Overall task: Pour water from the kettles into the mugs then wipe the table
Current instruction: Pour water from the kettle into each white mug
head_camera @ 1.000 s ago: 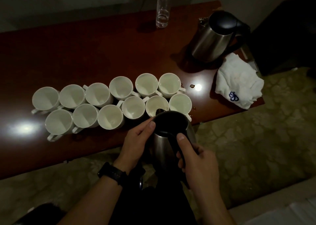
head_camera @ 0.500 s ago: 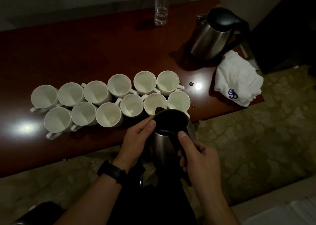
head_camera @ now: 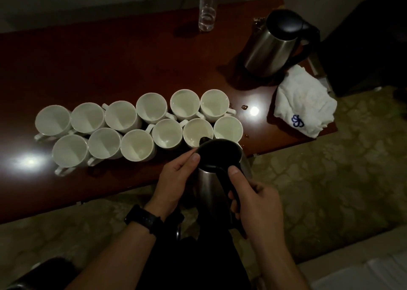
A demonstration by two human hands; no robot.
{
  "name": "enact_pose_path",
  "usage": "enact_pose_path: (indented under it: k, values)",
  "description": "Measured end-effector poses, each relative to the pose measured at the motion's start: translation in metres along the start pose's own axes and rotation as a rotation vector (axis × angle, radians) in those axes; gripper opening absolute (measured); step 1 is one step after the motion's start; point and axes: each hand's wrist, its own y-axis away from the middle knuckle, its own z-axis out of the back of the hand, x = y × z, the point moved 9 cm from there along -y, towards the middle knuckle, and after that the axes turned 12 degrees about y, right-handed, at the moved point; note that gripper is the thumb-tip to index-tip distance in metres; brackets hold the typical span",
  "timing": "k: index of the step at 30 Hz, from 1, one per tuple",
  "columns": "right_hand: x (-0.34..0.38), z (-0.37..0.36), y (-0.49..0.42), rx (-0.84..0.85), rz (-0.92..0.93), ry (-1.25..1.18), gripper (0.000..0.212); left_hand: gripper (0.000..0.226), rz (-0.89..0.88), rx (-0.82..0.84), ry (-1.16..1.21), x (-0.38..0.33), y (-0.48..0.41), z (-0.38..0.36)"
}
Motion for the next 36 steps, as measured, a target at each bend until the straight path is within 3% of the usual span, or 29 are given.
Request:
enact_pose_path:
  k: [7,13,36]
  values:
    - [0.0004,0.001,0.0004,-0.003,0.002,0.012,0.062,0.066,0.013,0.005,0.03,0.0005,0.0011,-0.0012]
    - [-0.0012,-0.0002,-0.0013,-0.001,0.014,0.016,0.062,0.059,0.002,-0.005,0.012,-0.0011,0.0008,-0.0008]
    - [0.0015,-0.0033,-0.003,0.0,0.039,-0.008,0.063,0.064,-0.01,-0.046,0.041,-0.0041,0.0009,0.0035]
